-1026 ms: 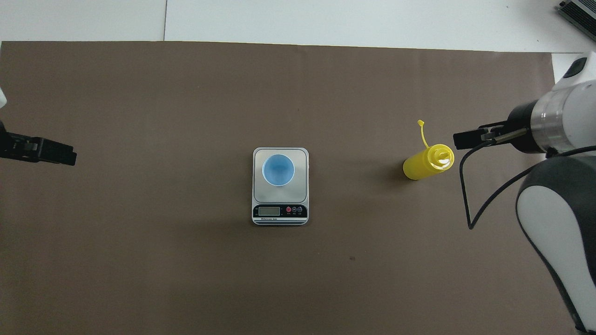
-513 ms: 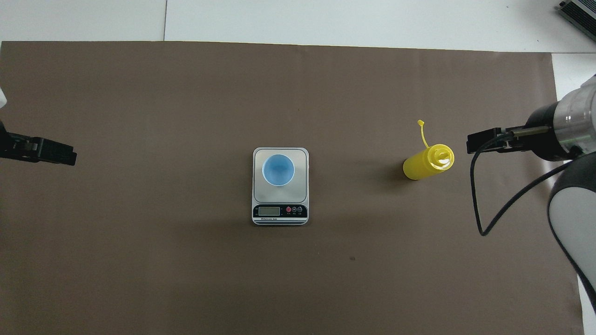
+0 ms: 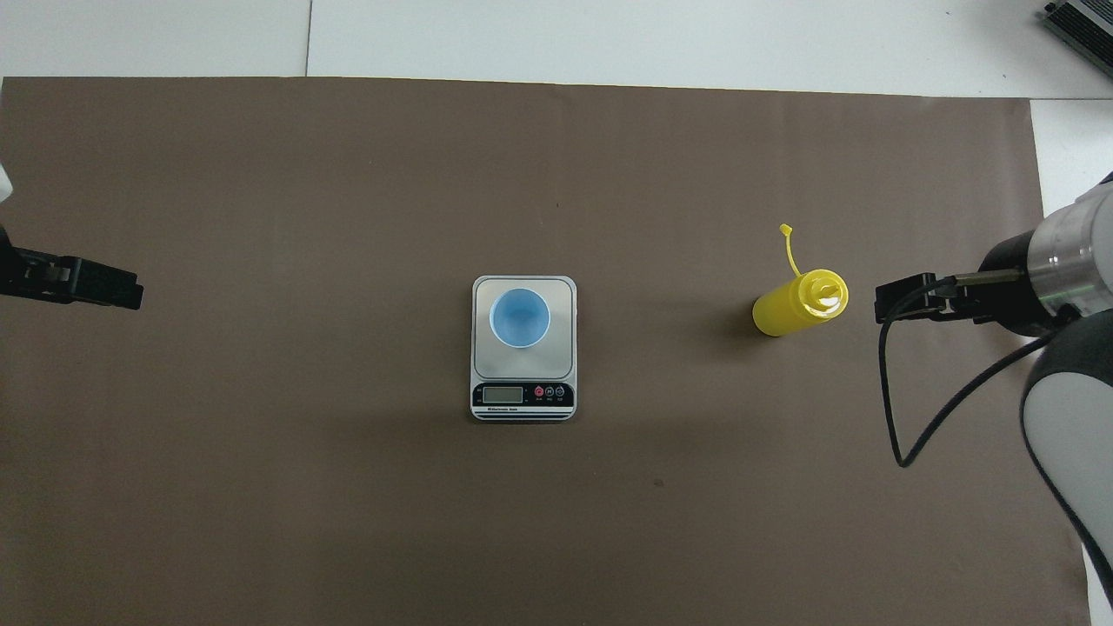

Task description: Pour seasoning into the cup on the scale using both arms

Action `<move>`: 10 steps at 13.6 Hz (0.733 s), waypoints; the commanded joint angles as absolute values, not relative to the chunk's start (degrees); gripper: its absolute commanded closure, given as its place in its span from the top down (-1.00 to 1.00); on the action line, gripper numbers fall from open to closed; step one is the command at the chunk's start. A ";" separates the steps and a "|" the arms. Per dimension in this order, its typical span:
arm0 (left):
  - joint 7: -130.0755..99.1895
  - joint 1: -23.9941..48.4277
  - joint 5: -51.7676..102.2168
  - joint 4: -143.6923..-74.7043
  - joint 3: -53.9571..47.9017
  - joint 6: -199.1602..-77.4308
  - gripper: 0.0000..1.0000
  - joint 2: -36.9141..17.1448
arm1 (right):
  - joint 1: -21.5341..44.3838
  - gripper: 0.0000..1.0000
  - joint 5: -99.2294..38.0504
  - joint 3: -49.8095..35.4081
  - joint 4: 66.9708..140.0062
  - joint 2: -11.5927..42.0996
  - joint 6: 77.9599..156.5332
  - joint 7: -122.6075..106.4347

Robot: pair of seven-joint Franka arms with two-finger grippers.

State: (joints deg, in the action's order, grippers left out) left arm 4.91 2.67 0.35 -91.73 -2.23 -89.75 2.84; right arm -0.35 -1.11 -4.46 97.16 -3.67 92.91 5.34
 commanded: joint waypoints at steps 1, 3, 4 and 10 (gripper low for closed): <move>5.54 1.93 0.70 -92.11 -2.55 -88.86 1.00 3.69 | -0.97 1.00 -0.62 -4.83 98.53 -5.10 92.55 6.07; 5.54 1.93 0.70 -92.11 -2.55 -88.86 1.00 3.69 | -0.97 1.00 -0.62 -4.83 98.53 -5.10 92.55 6.06; 5.54 1.93 0.70 -92.11 -2.55 -88.86 1.00 3.69 | -0.97 1.00 -0.62 -4.83 98.53 -5.10 92.46 6.06; 5.54 1.93 0.70 -92.11 -2.55 -88.86 1.00 3.69 | -1.58 1.00 -0.70 -4.75 98.61 -5.19 92.37 6.06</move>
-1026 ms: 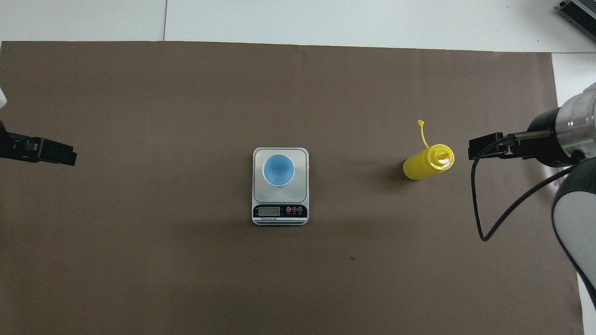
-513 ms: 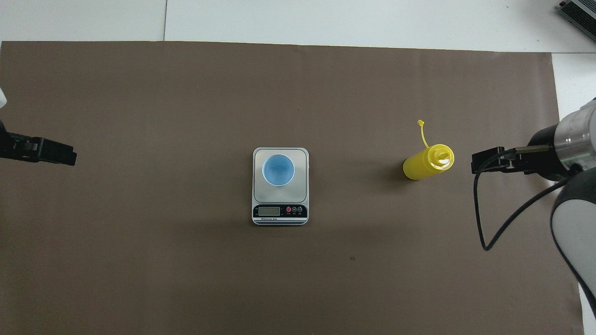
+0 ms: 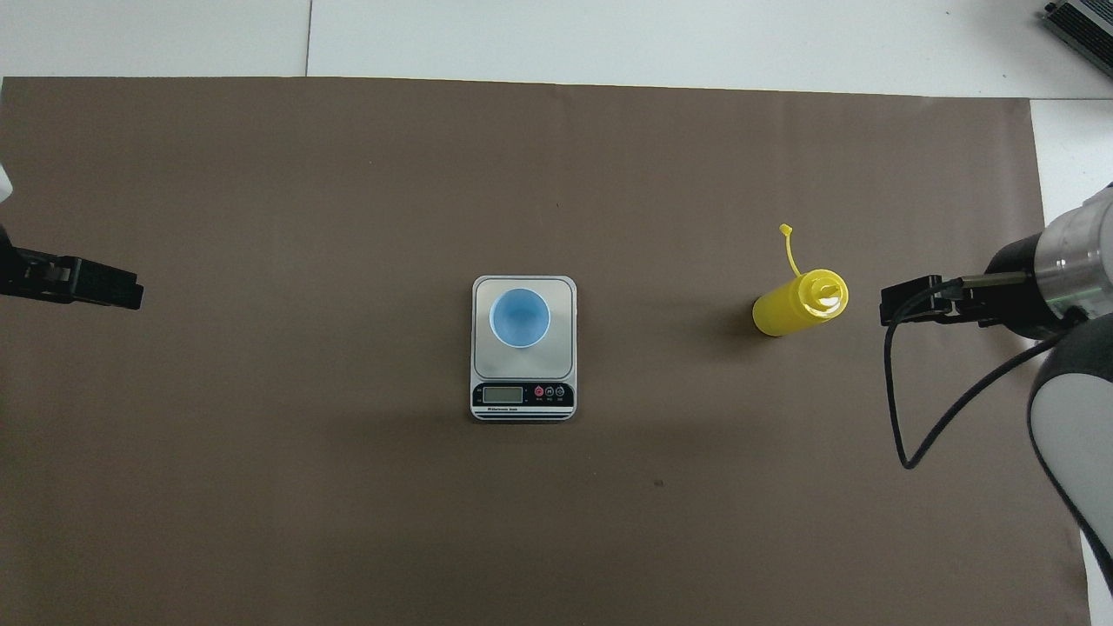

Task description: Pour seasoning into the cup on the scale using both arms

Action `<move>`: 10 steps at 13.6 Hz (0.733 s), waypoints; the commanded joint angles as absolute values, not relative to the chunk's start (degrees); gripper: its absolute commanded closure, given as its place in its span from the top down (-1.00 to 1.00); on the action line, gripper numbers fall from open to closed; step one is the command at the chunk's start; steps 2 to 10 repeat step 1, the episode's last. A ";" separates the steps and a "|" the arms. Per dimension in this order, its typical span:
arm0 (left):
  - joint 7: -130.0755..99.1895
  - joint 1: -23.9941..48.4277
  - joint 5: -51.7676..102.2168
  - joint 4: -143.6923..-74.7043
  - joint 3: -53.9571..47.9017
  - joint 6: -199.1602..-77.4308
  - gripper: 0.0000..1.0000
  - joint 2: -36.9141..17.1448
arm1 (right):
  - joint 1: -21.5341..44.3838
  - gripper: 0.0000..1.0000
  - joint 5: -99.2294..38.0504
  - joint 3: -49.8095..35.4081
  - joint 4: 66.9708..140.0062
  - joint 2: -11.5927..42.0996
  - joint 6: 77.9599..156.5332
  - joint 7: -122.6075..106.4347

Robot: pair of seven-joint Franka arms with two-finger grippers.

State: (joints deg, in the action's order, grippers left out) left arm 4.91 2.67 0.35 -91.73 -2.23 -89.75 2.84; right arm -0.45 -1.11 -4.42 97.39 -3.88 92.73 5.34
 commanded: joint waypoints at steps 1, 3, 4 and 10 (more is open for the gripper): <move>5.54 1.93 0.70 -92.11 -2.55 -88.86 1.00 3.69 | -1.67 1.00 -0.70 -4.83 98.61 -5.19 92.37 6.06; 5.54 1.93 0.70 -92.11 -2.55 -88.86 1.00 3.69 | -1.67 1.00 -0.70 -4.83 98.61 -5.19 92.37 6.06; 5.54 1.93 0.70 -92.11 -2.55 -88.86 1.00 3.69 | -1.67 1.00 -0.70 -4.83 98.61 -5.19 92.37 6.06; 5.54 1.93 0.70 -92.11 -2.55 -88.86 1.00 3.69 | -1.67 1.00 -0.70 -4.83 98.61 -5.19 92.37 6.06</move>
